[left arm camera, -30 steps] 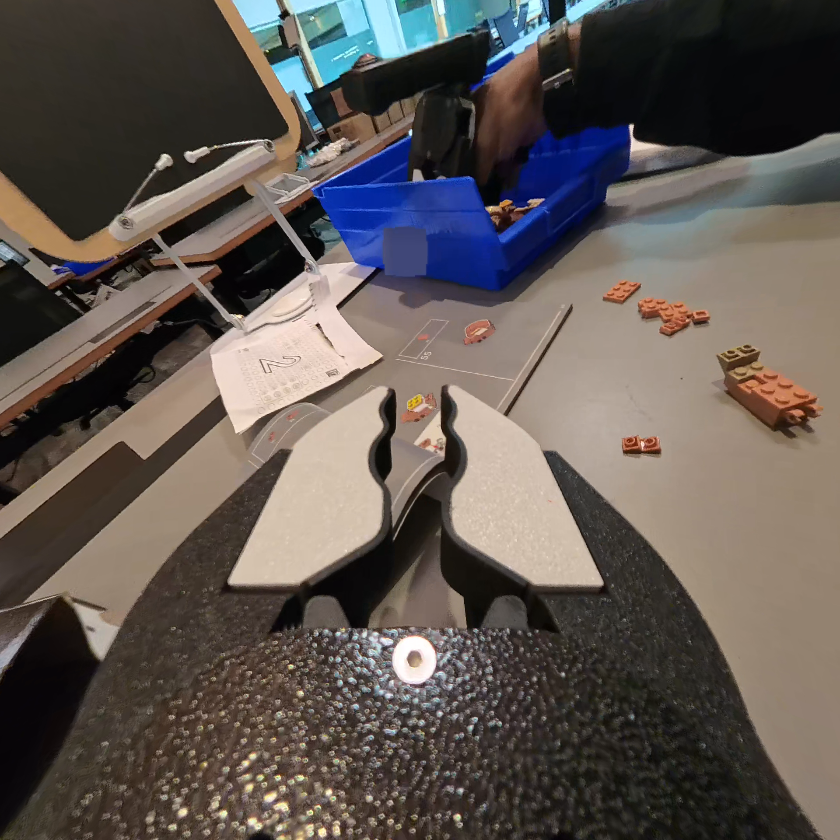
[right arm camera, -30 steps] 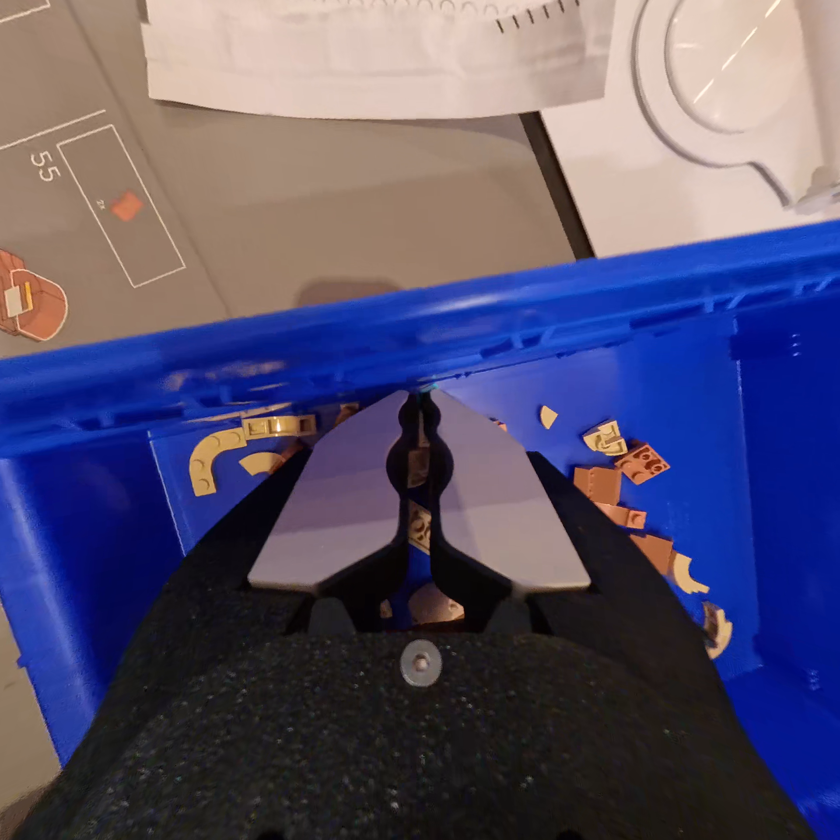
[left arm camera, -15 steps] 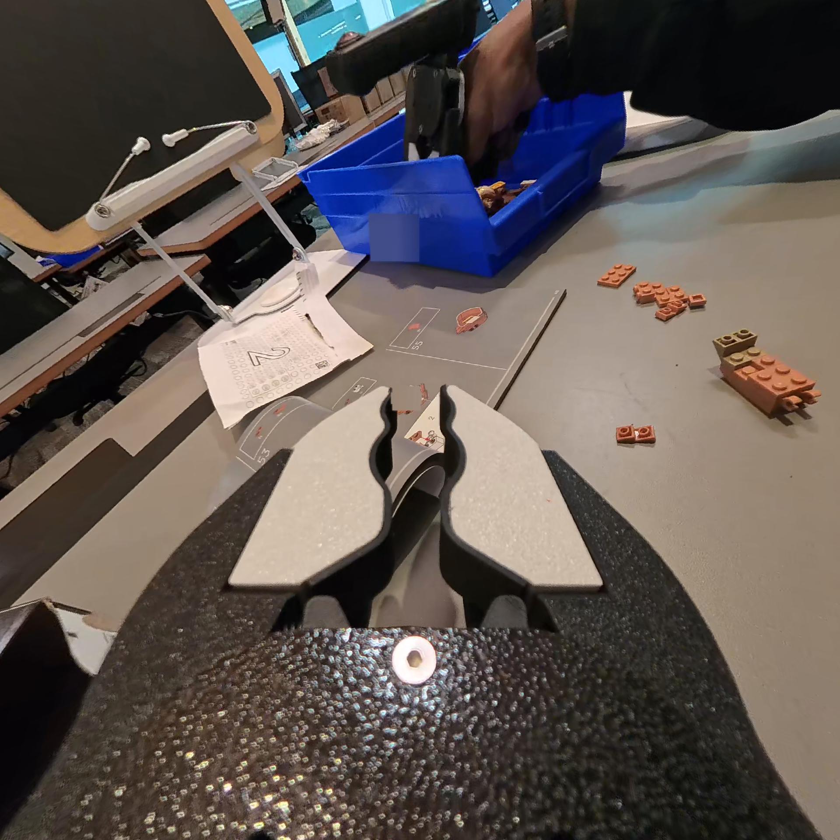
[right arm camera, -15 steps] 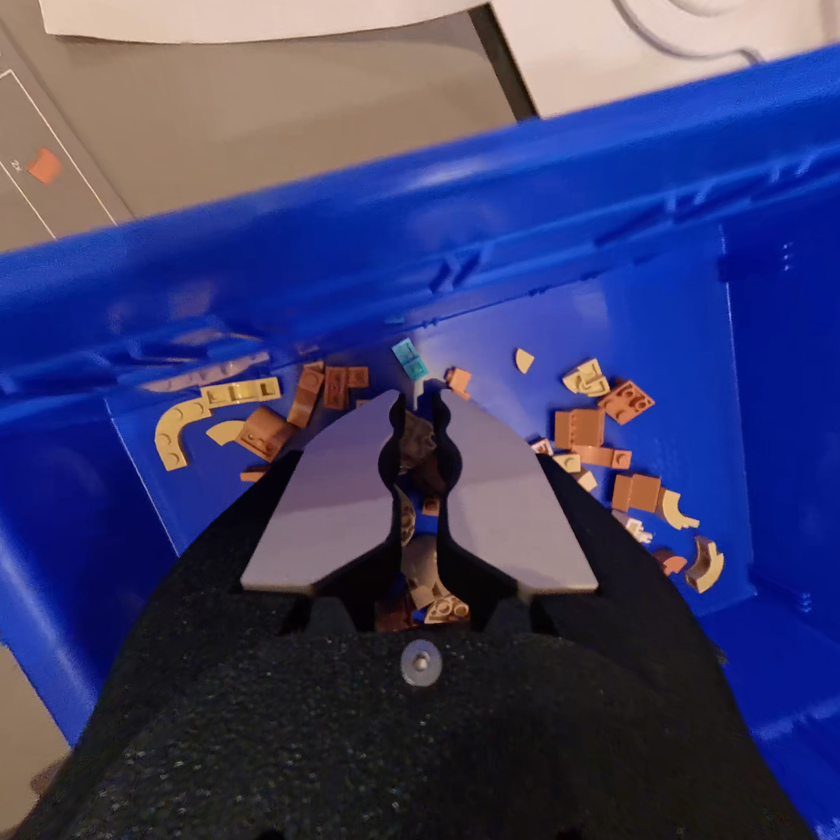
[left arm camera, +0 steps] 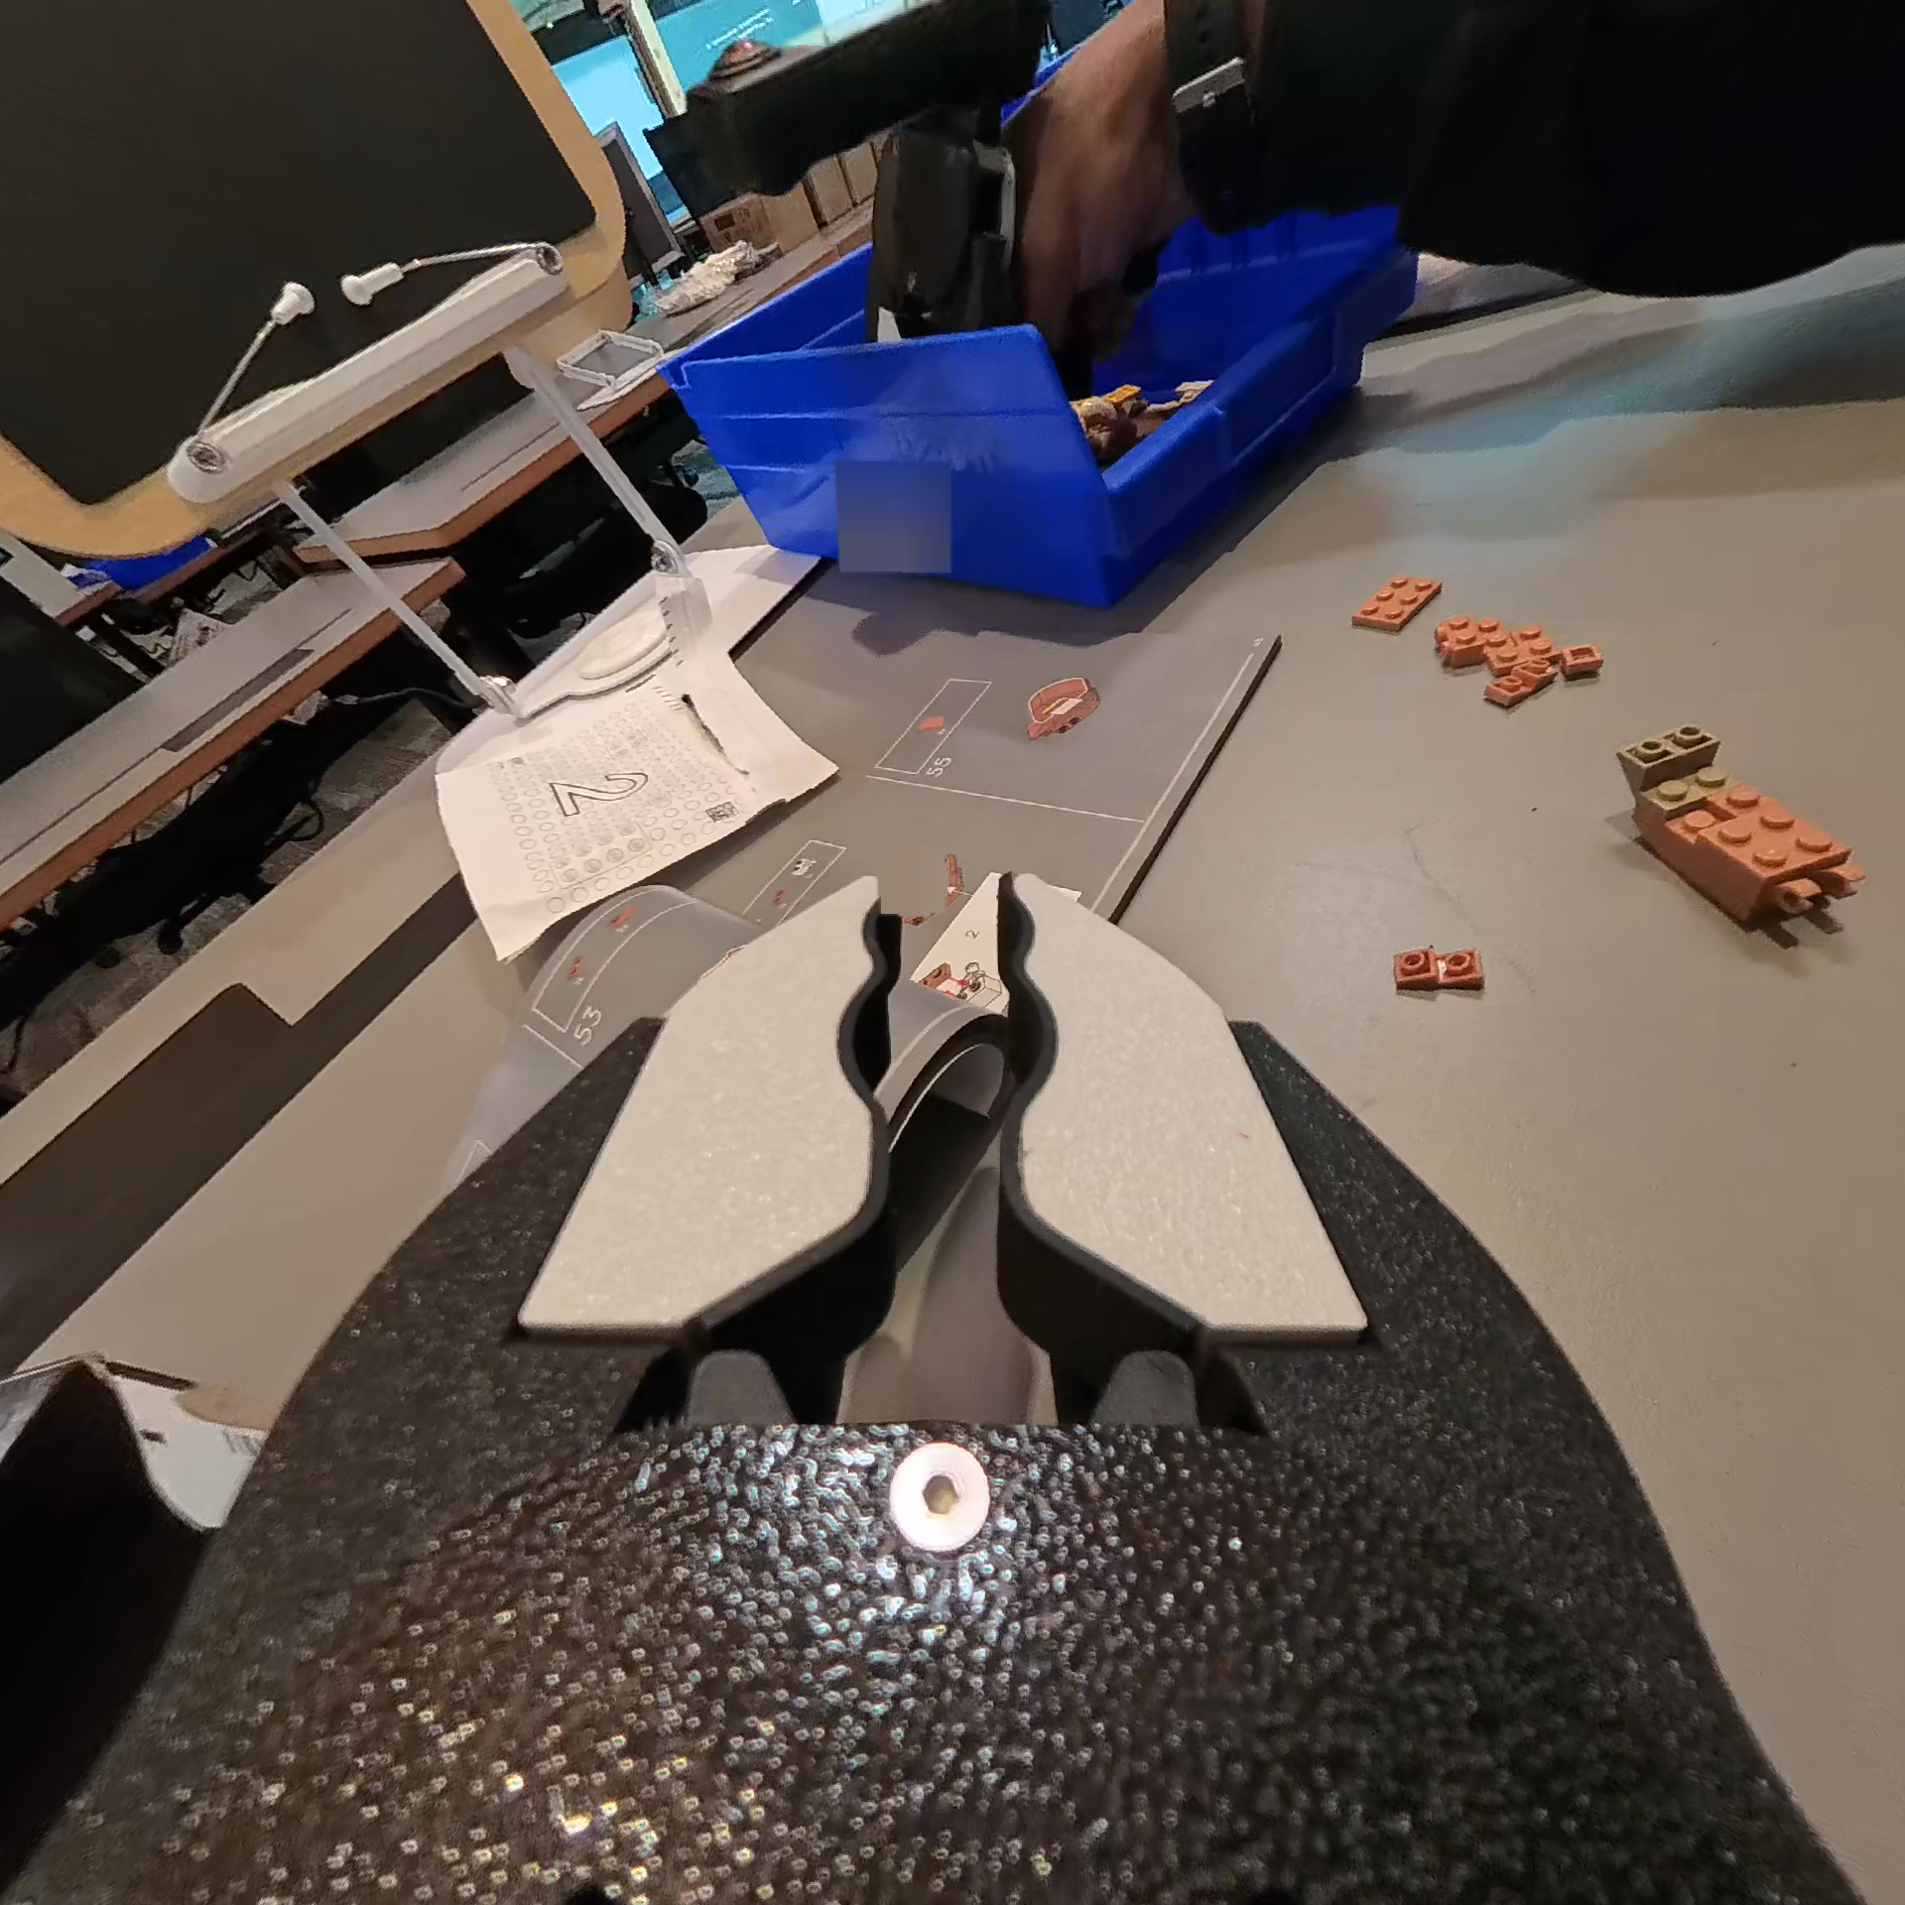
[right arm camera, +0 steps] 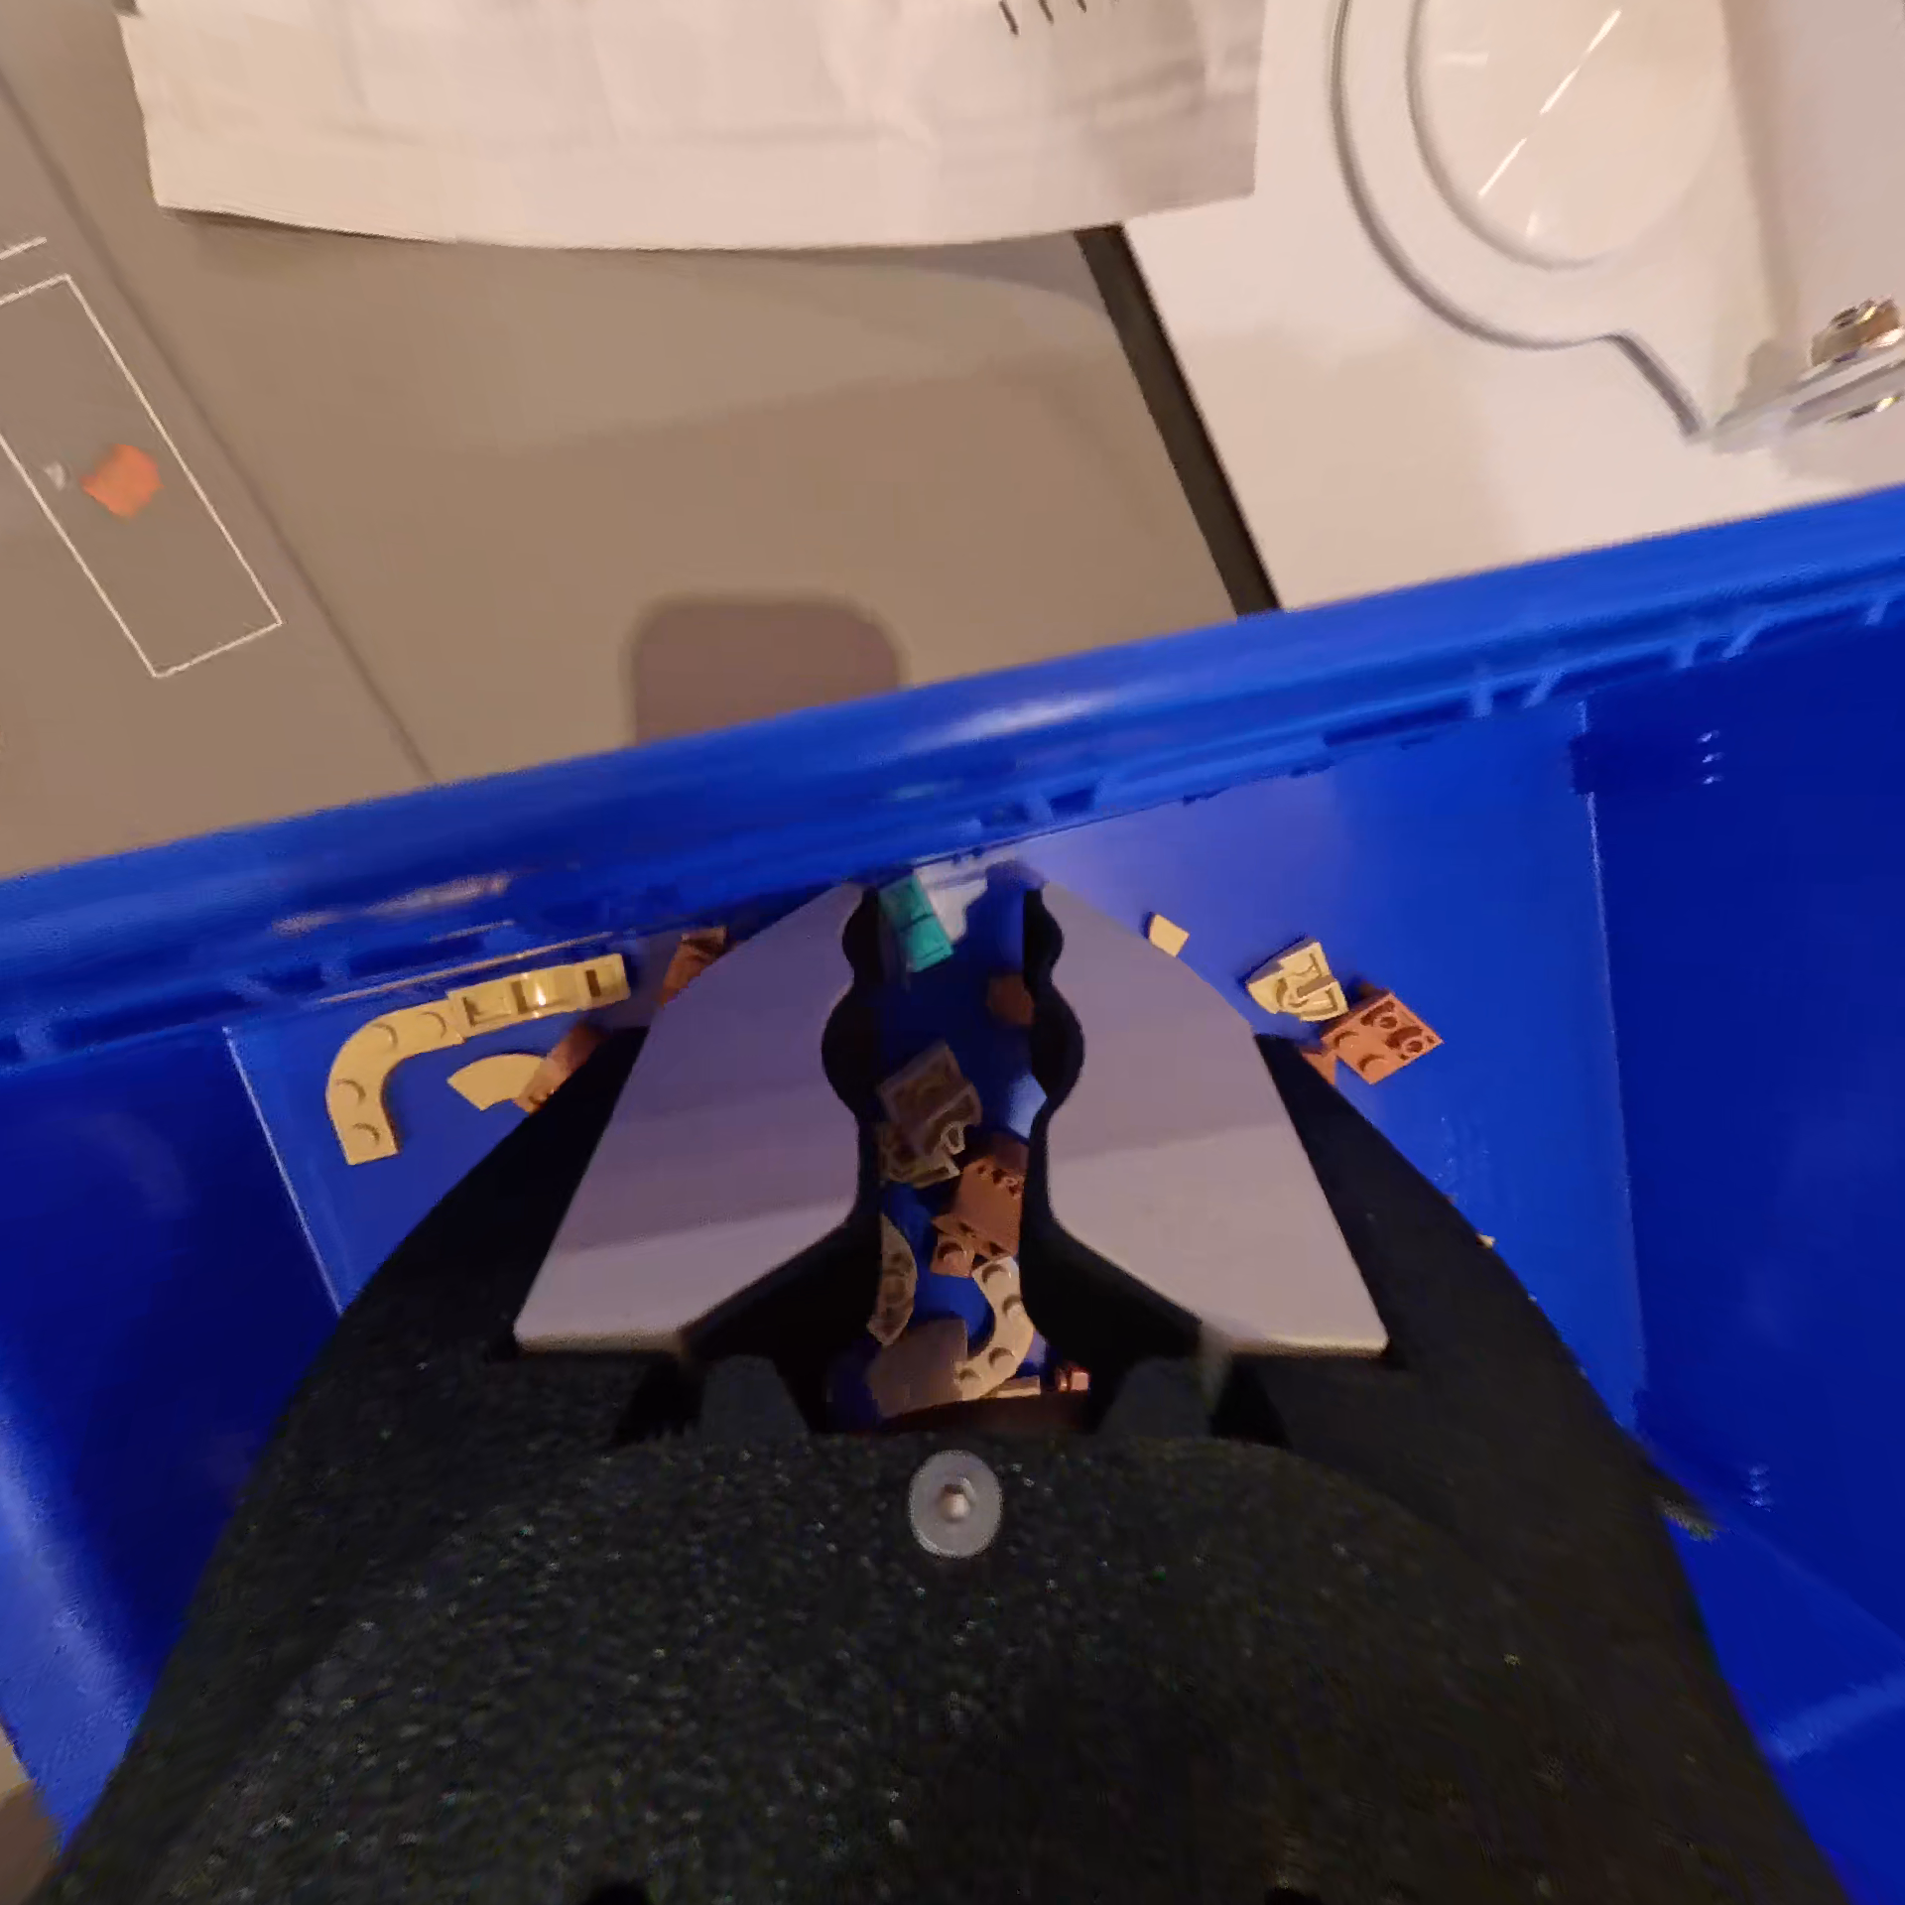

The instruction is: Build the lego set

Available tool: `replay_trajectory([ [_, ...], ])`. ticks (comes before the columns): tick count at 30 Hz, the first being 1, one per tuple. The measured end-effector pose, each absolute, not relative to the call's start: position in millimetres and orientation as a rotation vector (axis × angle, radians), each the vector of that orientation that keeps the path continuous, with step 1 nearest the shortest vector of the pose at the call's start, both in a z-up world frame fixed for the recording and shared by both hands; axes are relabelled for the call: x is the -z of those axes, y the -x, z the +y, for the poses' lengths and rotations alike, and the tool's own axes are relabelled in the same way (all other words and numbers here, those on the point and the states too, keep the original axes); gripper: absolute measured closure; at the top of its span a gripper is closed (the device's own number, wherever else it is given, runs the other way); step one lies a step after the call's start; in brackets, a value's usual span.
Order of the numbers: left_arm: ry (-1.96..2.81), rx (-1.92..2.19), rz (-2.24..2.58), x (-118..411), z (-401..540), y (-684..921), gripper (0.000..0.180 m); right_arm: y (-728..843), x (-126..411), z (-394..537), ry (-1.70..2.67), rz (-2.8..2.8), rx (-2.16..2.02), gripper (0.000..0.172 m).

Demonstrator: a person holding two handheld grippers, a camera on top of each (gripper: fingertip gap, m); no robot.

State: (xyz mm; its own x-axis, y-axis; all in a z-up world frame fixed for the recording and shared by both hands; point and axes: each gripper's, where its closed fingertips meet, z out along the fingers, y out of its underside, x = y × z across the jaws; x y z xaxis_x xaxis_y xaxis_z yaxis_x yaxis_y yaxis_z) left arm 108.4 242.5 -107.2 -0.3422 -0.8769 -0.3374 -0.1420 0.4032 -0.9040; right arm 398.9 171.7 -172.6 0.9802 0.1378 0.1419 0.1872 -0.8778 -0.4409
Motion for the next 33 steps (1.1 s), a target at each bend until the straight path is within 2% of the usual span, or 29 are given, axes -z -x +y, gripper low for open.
replay_trajectory([
  [2,0.882,1.022,1.747,106,243,-109,0.163,-395,174,171,2.659,-0.209,0.099,0.15],
  [4,0.869,1.033,1.739,104,241,-109,0.162,-393,175,170,2.647,-0.202,0.088,0.168],
  [9,0.83,1.131,1.677,92,233,-108,0.161,-401,162,163,2.579,-0.061,0.181,0.169],
  [11,0.815,1.218,1.663,85,226,-104,0.178,-396,141,156,2.484,-0.014,0.204,0.169],
  [12,0.818,1.254,1.653,81,223,-102,0.18,-391,129,151,2.433,0.0,0.212,0.169],
  [19,0.8,1.387,1.632,66,207,-97,0.18,-306,55,122,2.004,-0.03,0.018,0.169],
  [28,0.704,1.502,1.645,60,157,-94,0.168,-161,25,116,1.465,-0.014,-0.599,0.169],
  [33,0.783,1.66,1.589,53,133,-99,0.152,-128,23,122,1.312,0.013,-0.777,0.169],
])
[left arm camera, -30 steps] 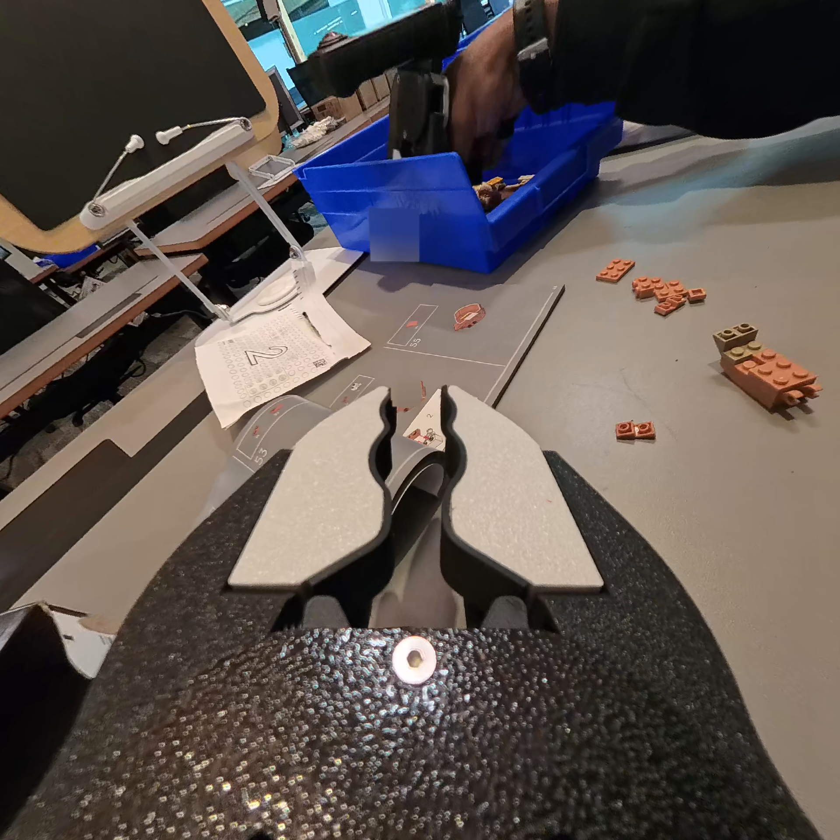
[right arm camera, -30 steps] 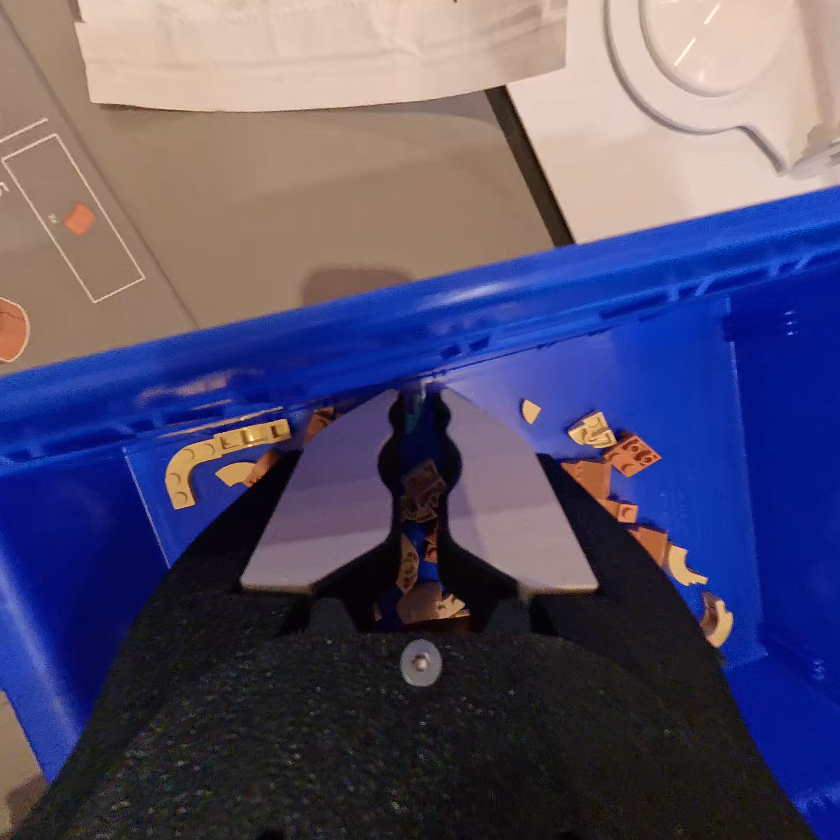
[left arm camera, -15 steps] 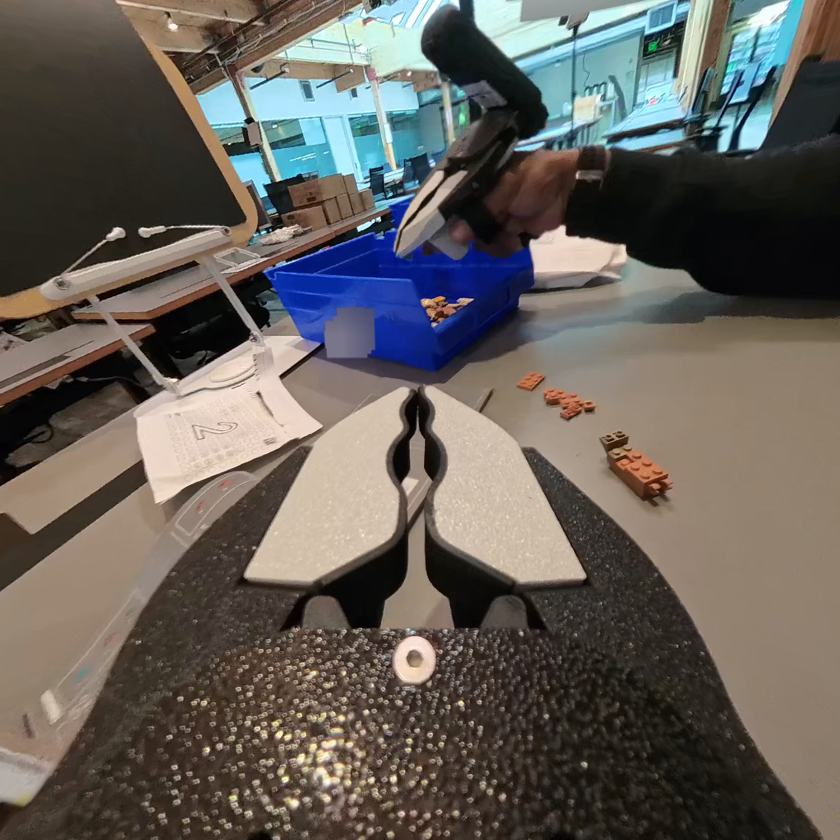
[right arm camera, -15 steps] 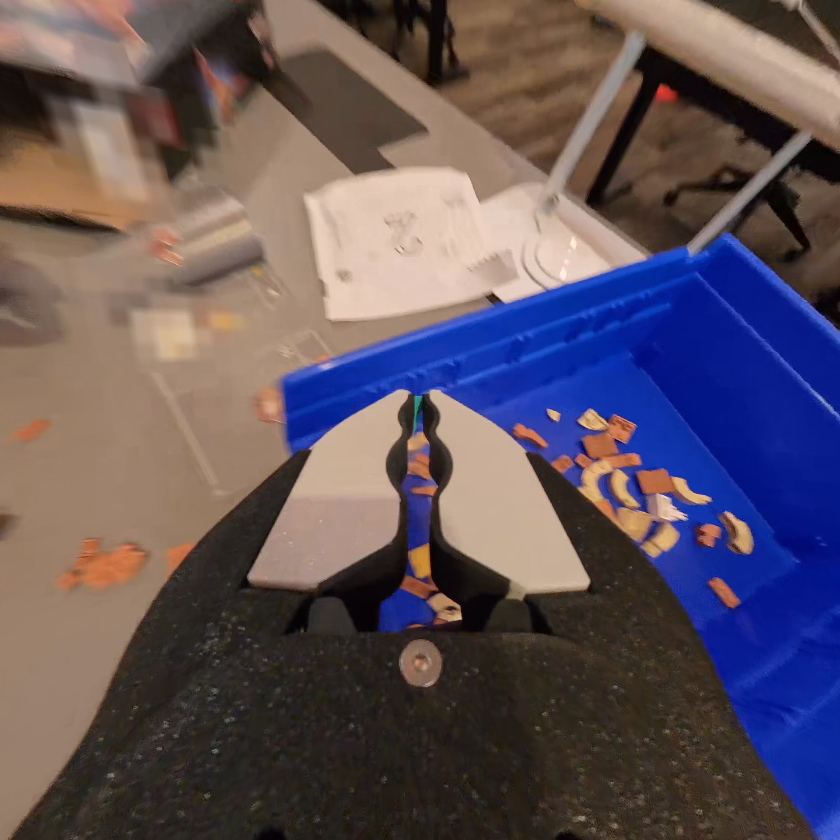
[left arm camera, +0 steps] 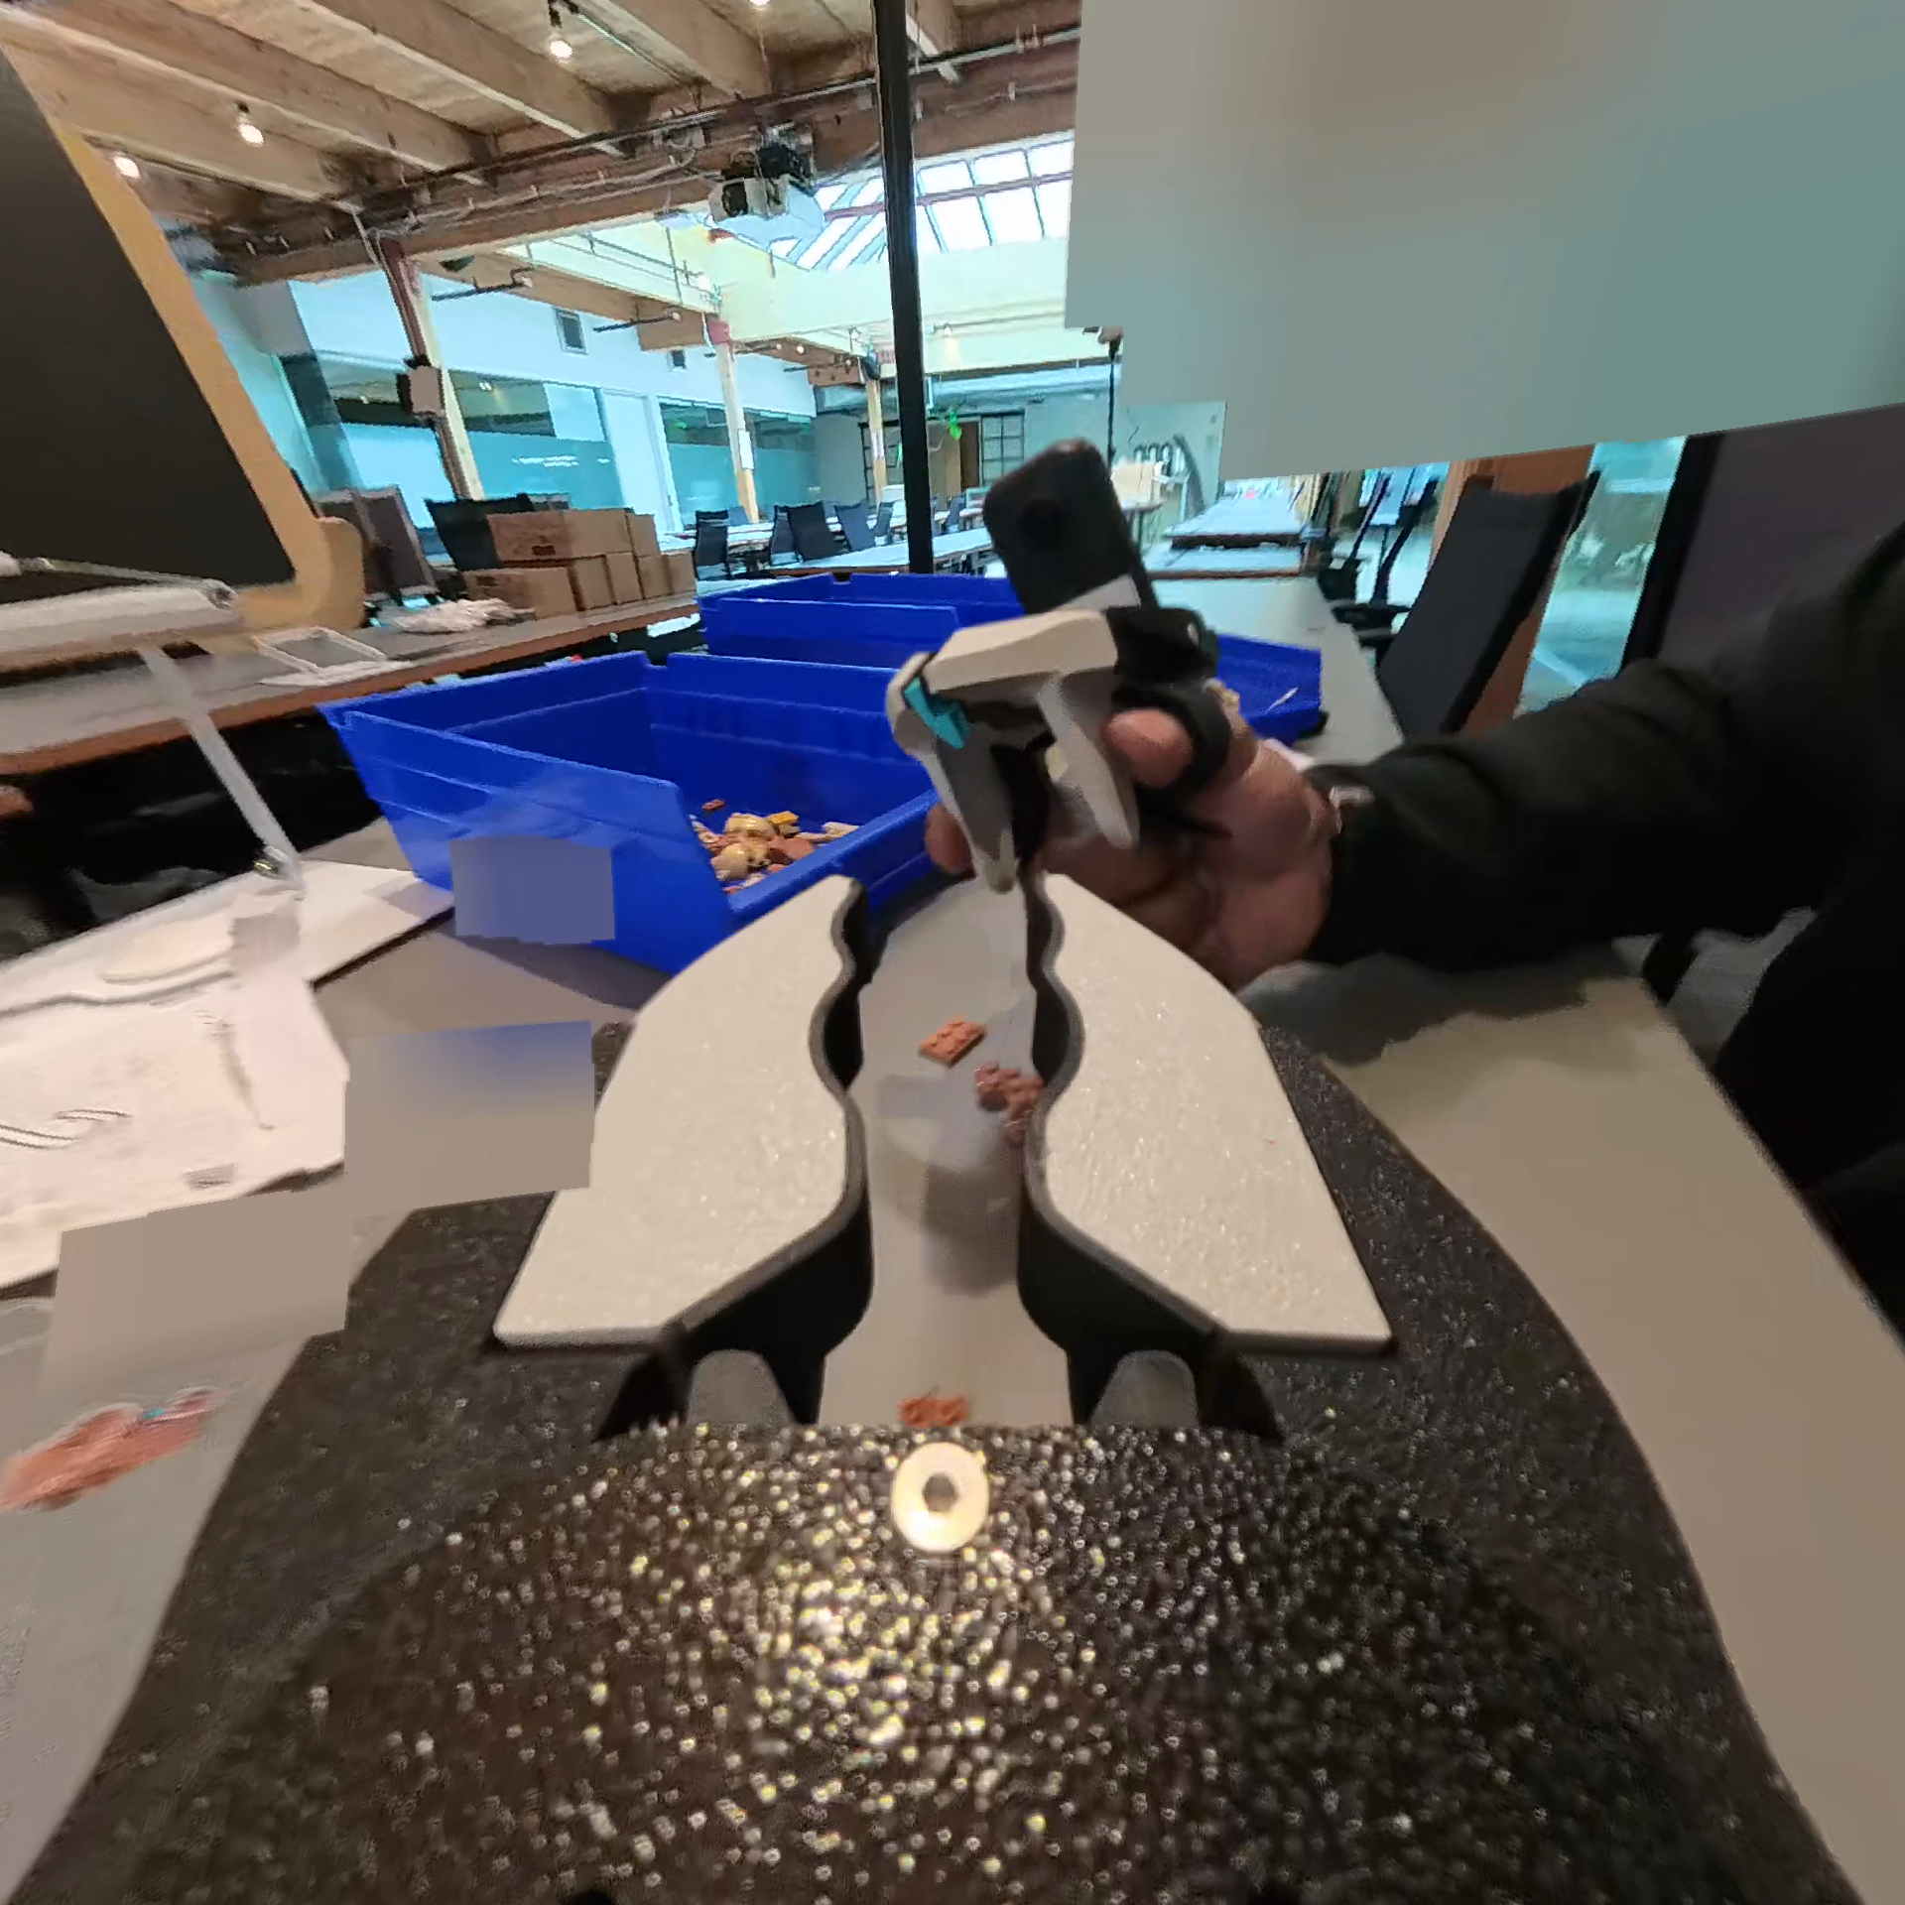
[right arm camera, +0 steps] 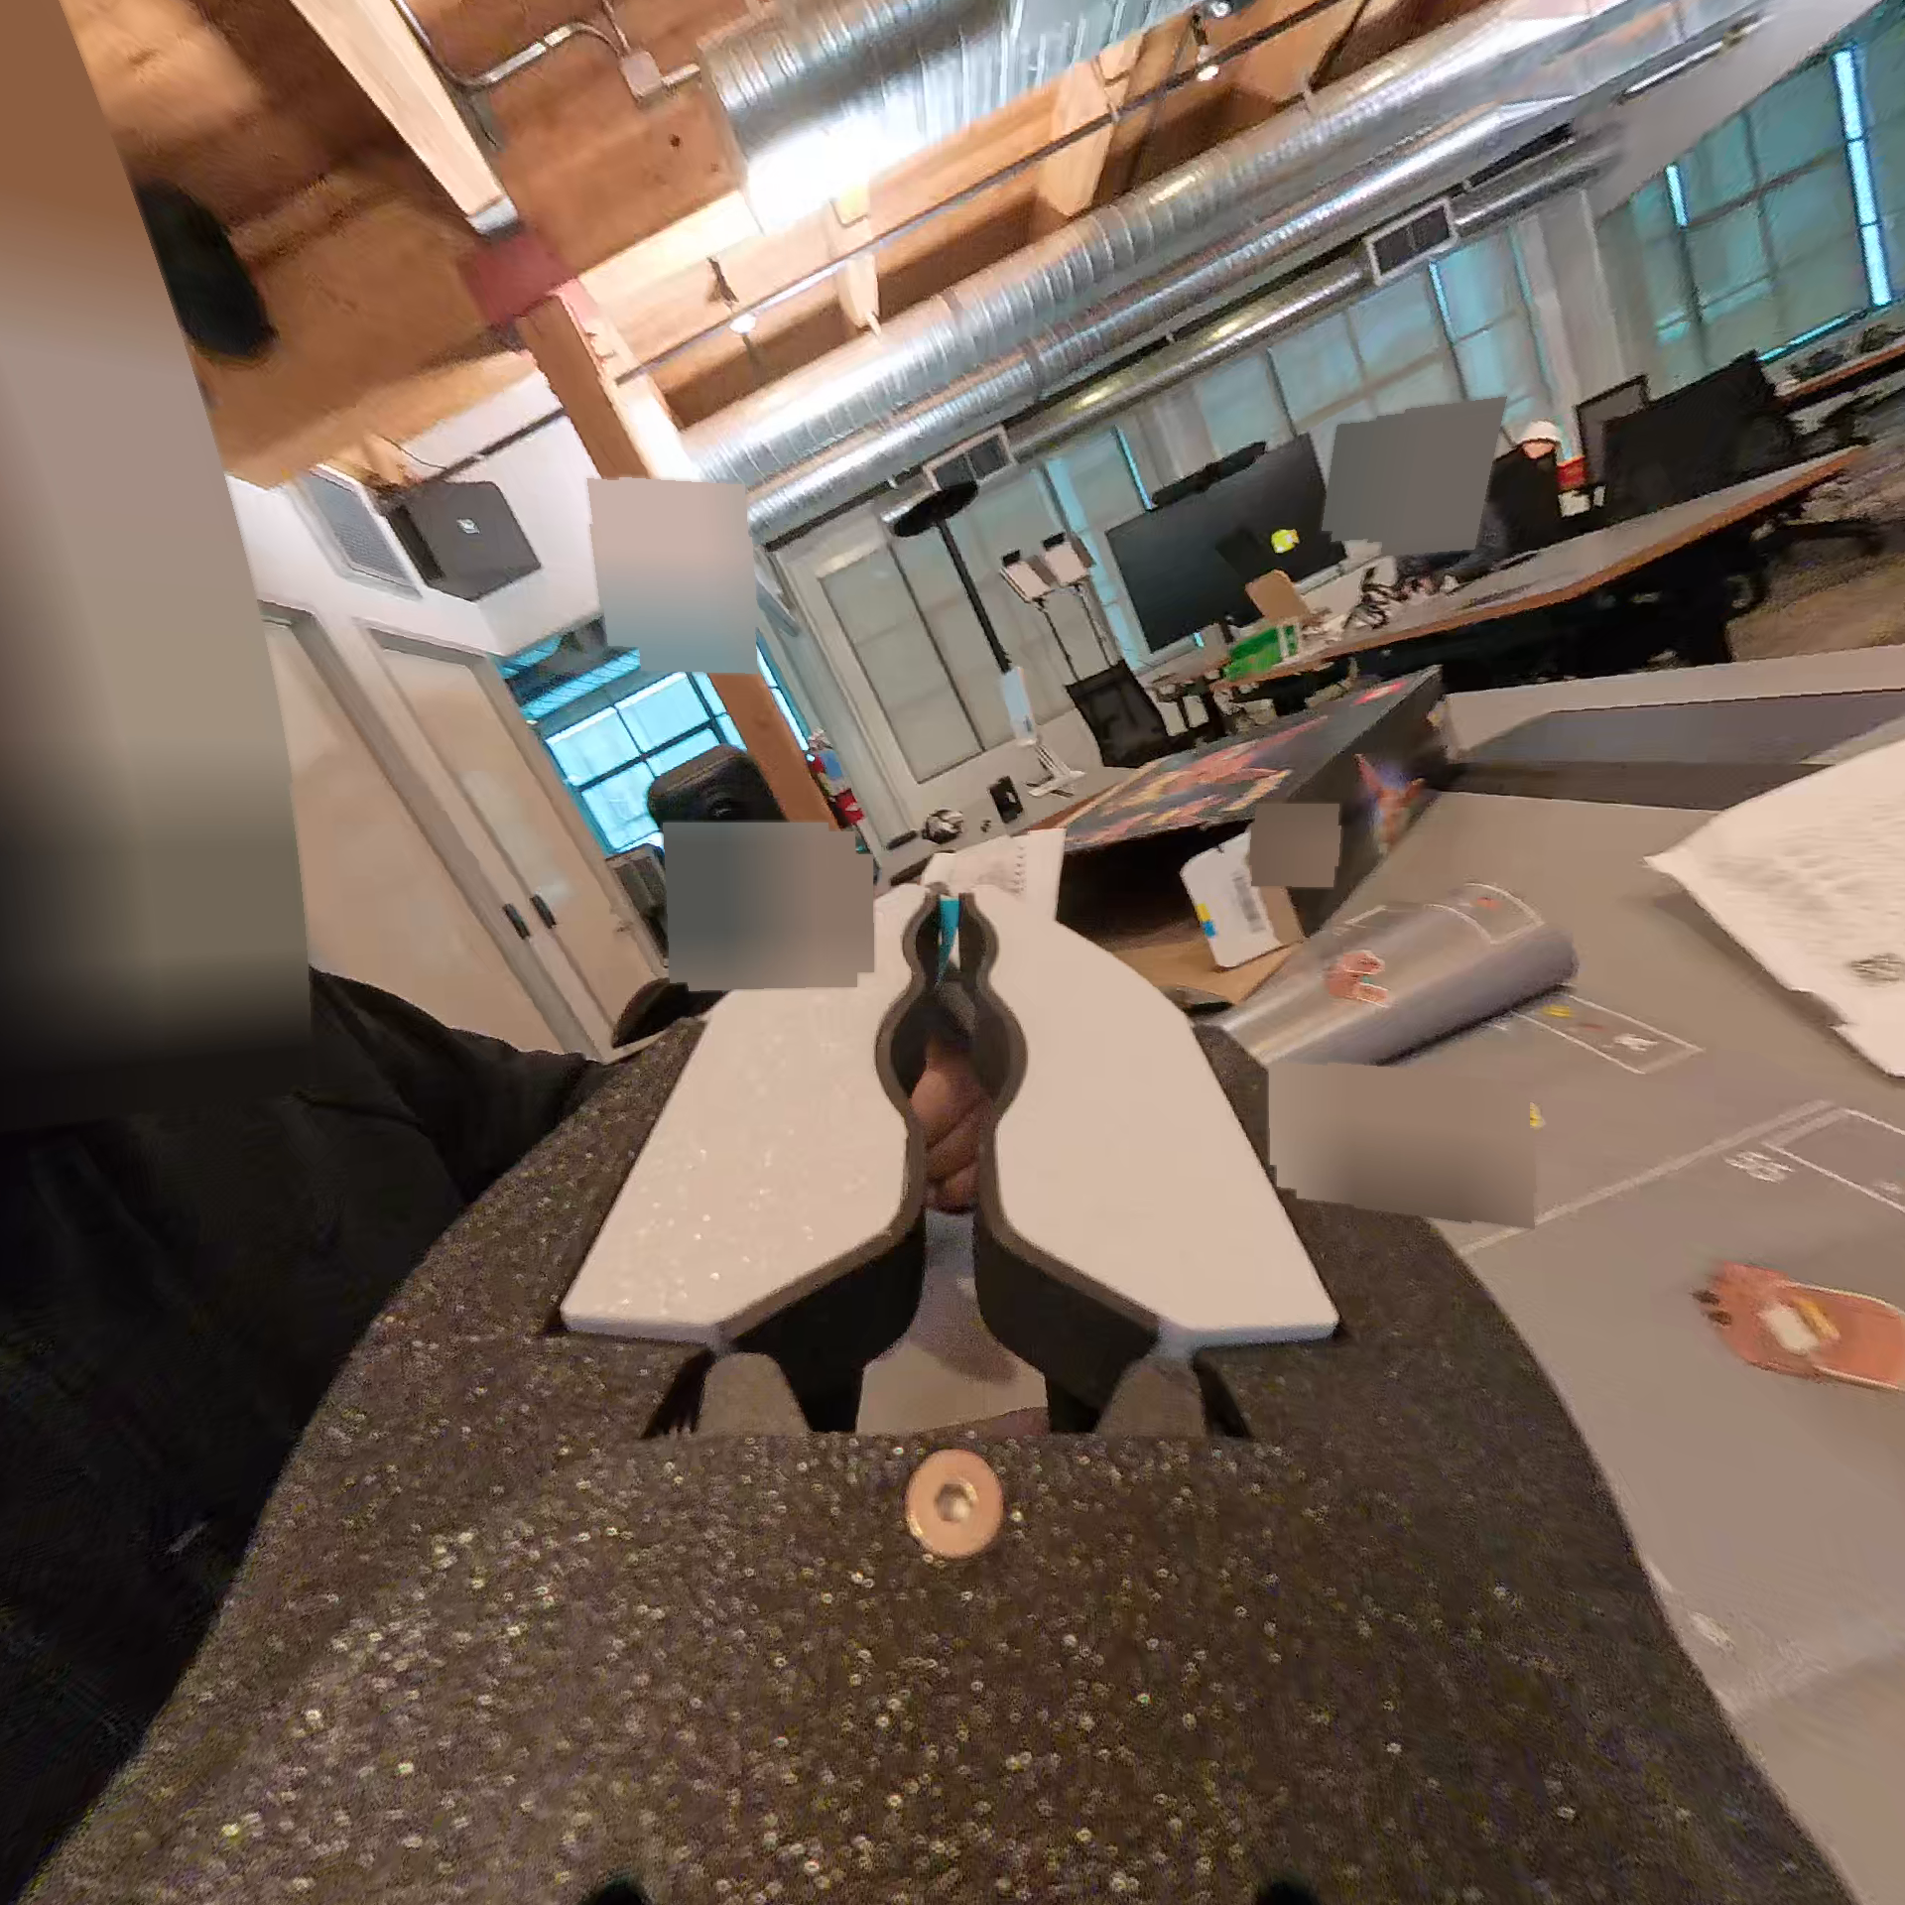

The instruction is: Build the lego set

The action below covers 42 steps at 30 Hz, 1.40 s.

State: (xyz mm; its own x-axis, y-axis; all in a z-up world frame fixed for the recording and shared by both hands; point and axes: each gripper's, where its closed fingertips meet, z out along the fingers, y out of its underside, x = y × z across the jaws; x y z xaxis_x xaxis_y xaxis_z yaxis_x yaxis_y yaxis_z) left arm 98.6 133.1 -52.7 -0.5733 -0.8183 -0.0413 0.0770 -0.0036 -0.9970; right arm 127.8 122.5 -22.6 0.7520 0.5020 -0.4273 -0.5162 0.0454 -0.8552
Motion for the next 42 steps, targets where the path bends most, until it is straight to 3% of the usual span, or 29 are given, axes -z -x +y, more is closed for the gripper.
replay_trajectory([
  [10,0.907,2.119,1.541,44,115,-93,0.158,-86,28,132,1.306,-0.166,-0.759,0.169],
  [19,0.832,2.032,1.624,55,112,-91,0.176,-78,41,134,1.364,-0.231,-0.721,0.169],
  [22,0.773,1.836,1.657,60,118,-94,0.176,-80,46,137,1.427,-0.236,-0.637,0.167],
  [30,0.58,0.846,1.695,87,154,-115,0.176,-97,66,146,1.663,-0.194,-0.293,0.159],
  [42,0.421,0.499,1.663,90,160,-117,0.176,-99,80,153,1.761,-0.026,-0.337,0.145],
])
